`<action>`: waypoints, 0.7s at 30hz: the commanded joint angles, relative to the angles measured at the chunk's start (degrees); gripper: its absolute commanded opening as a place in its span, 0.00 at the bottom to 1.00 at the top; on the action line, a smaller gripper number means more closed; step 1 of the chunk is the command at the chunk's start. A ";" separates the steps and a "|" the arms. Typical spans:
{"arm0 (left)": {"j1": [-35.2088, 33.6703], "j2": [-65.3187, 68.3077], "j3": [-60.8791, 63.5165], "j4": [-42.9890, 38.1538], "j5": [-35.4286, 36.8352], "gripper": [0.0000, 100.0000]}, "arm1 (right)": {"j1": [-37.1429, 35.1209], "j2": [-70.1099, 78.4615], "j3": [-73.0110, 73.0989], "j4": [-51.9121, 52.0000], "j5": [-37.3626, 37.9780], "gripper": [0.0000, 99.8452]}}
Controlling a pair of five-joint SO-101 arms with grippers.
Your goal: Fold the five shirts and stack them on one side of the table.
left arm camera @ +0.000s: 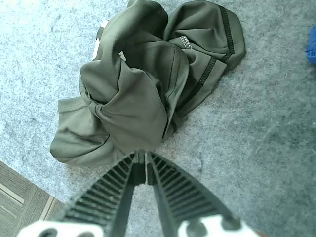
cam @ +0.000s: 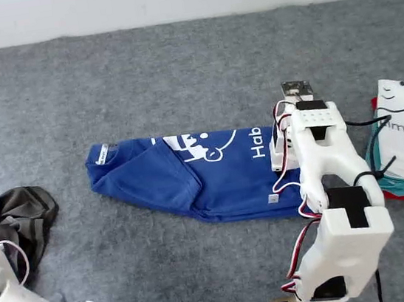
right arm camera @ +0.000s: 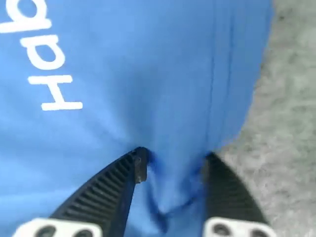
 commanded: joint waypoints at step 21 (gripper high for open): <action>-0.09 -0.70 -0.57 0.97 -0.18 0.02 | 13.14 -21.49 -7.30 18.24 36.75 0.01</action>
